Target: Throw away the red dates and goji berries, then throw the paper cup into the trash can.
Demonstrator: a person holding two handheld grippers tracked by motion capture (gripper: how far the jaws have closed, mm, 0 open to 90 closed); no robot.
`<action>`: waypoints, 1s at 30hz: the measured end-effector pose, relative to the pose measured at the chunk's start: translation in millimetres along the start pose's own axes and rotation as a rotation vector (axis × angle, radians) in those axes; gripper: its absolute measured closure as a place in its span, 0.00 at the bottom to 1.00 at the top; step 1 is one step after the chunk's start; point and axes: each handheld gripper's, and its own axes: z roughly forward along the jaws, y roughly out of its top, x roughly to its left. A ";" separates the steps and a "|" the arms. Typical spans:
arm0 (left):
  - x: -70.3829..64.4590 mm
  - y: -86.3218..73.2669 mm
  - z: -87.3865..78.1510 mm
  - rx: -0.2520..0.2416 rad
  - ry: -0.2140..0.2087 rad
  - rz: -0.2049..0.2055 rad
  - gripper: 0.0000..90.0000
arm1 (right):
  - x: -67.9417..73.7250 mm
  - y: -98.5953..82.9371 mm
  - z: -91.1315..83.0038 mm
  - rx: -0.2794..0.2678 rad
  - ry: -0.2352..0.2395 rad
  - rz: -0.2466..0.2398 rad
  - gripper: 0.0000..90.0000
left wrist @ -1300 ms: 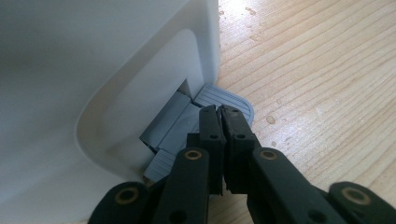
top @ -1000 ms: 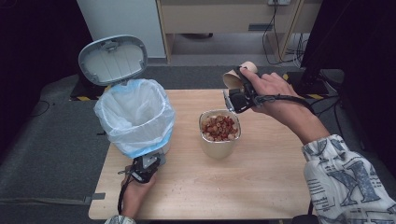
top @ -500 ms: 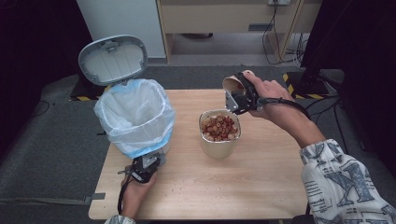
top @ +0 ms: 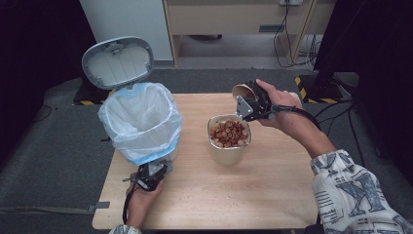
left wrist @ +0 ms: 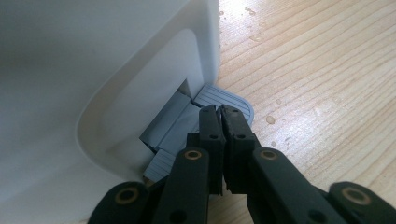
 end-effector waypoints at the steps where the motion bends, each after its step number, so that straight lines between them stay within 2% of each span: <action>1: 0.4 0.0 -0.3 0.004 0.000 0.005 0.96 | 0.8 -0.7 0.0 -0.006 0.002 0.007 0.43; 6: 0.4 0.0 -0.2 0.003 0.000 0.003 0.96 | 5.6 -3.6 1.5 -0.012 0.012 0.038 0.43; 12: 0.6 -0.1 -0.2 0.002 -0.001 0.003 0.96 | 7.4 -11.0 1.6 -0.020 0.025 0.103 0.43; 22: 0.5 -0.2 -0.3 0.002 -0.001 0.001 0.96 | 10.3 -35.5 5.4 -0.052 0.095 0.299 0.43; 26: 0.4 -0.1 -0.3 0.003 -0.001 0.000 0.96 | 10.8 -47.9 6.9 -0.085 0.146 0.409 0.43; 27: 0.6 0.0 -0.3 0.003 -0.002 -0.001 0.96 | 10.9 -51.3 7.1 -0.092 0.156 0.429 0.43; 28: 0.6 0.0 -0.3 0.003 -0.002 -0.001 0.96 | 10.9 -51.3 7.1 -0.092 0.156 0.429 0.43; 29: 0.7 -0.1 -0.3 0.003 -0.002 0.000 0.96 | 10.5 -58.2 6.9 -0.107 0.182 0.483 0.43; 30: 0.6 -0.1 -0.3 0.003 -0.002 -0.001 0.96 | 10.2 -60.4 6.6 -0.112 0.186 0.497 0.43</action>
